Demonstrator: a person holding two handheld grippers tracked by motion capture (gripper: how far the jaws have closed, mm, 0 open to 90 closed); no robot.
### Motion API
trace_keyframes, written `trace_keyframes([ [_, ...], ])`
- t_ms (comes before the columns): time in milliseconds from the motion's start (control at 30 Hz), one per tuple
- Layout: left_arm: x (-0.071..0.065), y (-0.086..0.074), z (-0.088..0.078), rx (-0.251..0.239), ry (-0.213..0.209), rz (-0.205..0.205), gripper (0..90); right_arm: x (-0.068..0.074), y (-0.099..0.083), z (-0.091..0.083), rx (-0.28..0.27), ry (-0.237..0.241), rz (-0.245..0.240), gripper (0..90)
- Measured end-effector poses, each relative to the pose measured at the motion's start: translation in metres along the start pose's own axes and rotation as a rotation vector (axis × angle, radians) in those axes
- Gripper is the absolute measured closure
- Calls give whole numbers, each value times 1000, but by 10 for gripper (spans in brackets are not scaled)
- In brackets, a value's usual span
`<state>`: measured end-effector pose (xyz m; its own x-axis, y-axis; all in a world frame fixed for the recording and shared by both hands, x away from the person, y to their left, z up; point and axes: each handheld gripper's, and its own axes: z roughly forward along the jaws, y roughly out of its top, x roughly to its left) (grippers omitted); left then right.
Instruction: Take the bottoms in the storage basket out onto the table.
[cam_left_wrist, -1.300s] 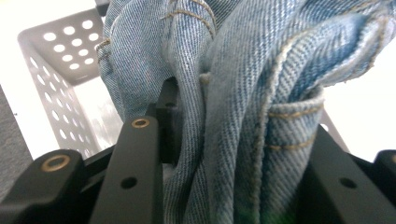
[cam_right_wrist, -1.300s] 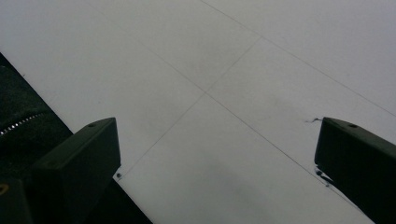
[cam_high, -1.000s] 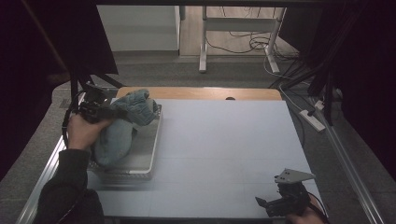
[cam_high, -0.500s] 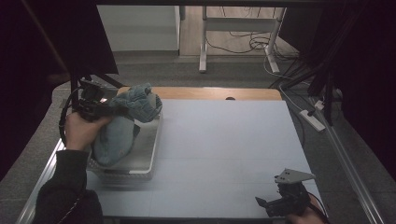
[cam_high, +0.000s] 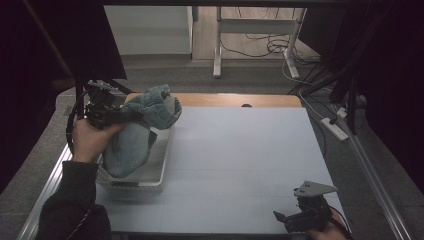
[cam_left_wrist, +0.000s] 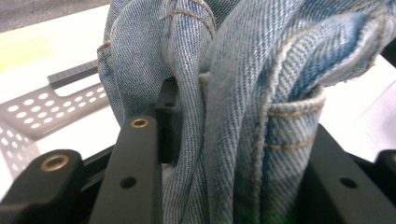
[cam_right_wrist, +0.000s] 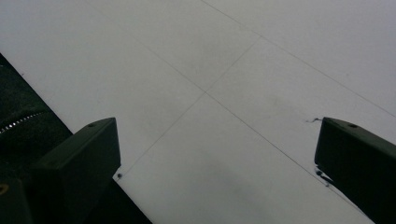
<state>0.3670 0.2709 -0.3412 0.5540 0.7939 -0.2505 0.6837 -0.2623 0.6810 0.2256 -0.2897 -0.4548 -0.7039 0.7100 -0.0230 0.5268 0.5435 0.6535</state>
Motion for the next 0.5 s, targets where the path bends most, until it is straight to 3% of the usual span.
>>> trace_keyframes([
  [500, -23, 13, 13, 2, -42, 44, 621, -1, 0, -1, -7, -1, 9, 8],
])
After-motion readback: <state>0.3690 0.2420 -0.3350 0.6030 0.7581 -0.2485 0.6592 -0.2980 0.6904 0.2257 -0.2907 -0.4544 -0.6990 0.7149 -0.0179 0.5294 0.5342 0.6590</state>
